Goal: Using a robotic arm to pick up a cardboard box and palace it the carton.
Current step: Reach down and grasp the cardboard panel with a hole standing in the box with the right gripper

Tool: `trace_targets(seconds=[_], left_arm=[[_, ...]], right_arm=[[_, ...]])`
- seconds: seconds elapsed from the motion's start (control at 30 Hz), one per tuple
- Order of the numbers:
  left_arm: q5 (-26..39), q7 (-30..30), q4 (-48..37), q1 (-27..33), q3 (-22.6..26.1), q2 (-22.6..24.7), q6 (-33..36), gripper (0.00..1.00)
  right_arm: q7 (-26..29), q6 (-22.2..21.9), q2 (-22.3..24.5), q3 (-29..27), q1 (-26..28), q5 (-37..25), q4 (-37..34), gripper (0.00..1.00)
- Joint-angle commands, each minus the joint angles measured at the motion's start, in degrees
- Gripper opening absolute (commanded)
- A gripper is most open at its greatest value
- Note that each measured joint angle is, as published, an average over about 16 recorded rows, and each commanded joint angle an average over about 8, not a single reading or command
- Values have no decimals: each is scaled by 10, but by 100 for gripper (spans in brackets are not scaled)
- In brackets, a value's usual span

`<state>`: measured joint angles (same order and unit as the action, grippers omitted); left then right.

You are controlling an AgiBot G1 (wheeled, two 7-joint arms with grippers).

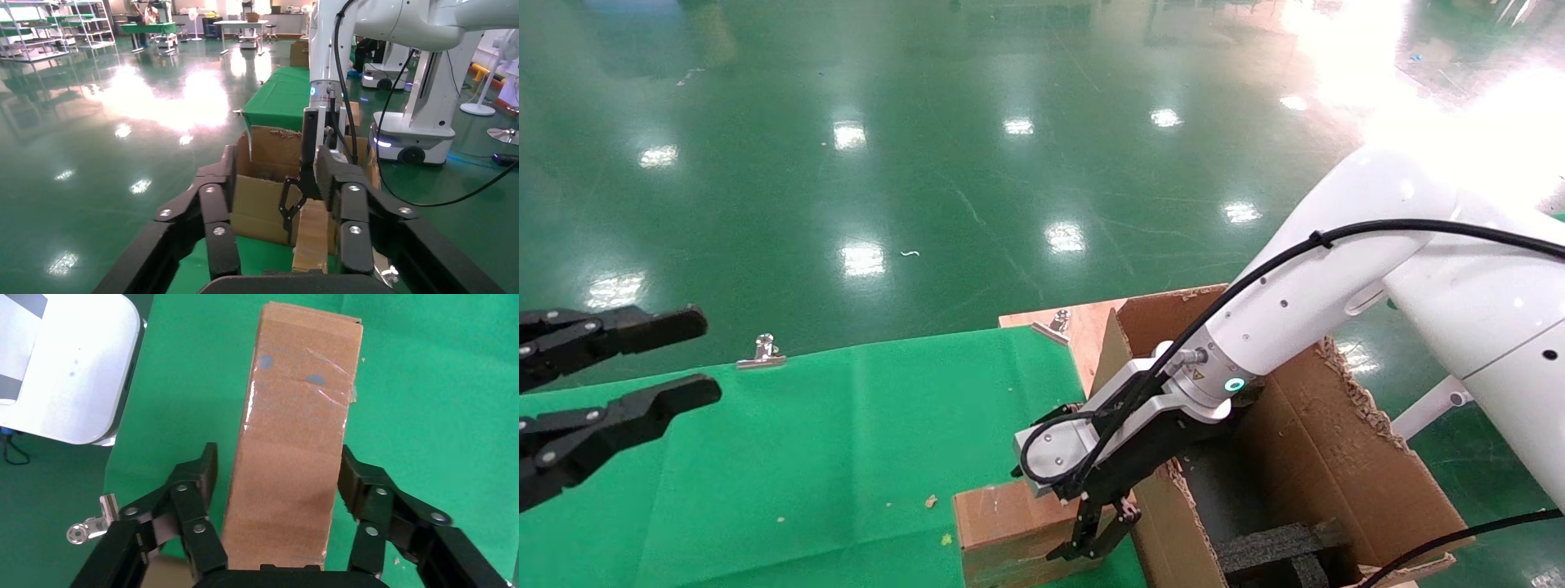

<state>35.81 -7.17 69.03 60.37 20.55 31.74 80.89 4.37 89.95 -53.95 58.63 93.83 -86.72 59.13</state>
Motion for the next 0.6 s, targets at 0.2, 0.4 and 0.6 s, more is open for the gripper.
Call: trace_targets(seconds=[0.2, 0.4, 0.6], left_arm=[[0, 0, 0, 0, 0, 0, 0, 100], [0, 0, 0, 0, 0, 0, 0, 100], [0, 0, 0, 0, 0, 0, 0, 100]], right_arm=[[0, 0, 0, -1, -1, 0, 1, 0], [0, 0, 1, -2, -1, 0, 1, 0], [1, -4, 3, -2, 2, 5, -3, 0]])
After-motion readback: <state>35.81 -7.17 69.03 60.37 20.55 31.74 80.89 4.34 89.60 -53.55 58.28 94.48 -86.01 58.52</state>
